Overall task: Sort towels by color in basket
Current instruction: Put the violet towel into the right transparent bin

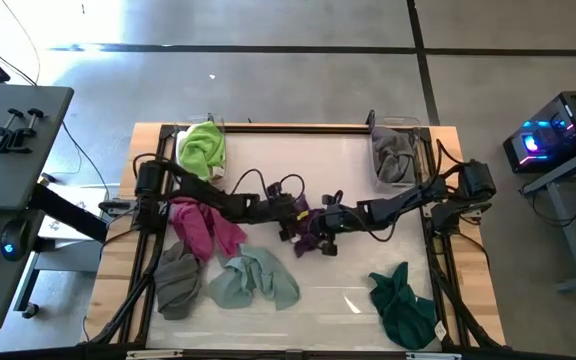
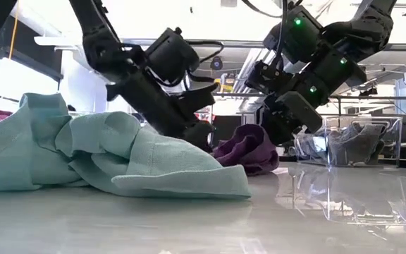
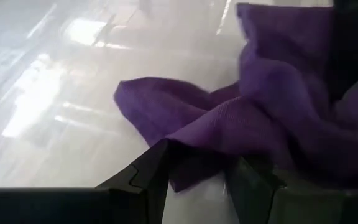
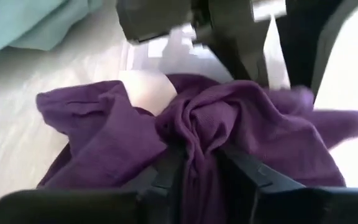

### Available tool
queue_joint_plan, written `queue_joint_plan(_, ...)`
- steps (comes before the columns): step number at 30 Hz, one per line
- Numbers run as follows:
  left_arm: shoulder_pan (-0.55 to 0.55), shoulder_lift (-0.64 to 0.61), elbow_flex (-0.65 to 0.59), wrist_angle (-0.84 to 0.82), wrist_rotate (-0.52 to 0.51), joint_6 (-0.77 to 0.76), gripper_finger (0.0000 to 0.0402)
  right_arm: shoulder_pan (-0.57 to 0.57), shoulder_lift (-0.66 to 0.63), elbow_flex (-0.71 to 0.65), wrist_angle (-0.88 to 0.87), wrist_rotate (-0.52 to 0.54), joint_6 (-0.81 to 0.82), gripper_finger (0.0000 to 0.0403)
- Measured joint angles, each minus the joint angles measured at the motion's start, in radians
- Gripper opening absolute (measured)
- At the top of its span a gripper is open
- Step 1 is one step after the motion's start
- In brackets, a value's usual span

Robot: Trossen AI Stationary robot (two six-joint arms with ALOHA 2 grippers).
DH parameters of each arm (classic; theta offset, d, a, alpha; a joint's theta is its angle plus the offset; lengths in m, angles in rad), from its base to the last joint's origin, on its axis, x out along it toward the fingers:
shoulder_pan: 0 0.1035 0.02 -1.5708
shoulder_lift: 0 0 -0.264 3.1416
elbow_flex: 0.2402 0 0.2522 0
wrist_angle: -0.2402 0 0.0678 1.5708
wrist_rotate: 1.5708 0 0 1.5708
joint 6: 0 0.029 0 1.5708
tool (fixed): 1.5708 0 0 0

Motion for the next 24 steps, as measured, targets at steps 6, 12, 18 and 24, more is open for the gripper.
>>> queue_joint_plan(6,-0.013,0.005,0.0,0.033,0.048,0.06,0.0135,0.001,0.0,0.012,0.017,0.0,-0.098,0.0179)
queue_joint_plan(12,-0.032,0.006,-0.001,0.046,0.084,0.099,0.0135,-0.023,-0.002,0.018,0.035,0.015,-0.132,0.0256)
queue_joint_plan(18,-0.057,0.005,-0.003,0.081,0.078,0.168,0.0135,-0.058,0.019,0.019,0.041,-0.066,-0.091,0.0269)
queue_joint_plan(24,-0.094,-0.043,-0.003,0.035,-0.003,0.252,0.0135,-0.06,0.087,0.022,0.057,-0.072,-0.081,0.0239)
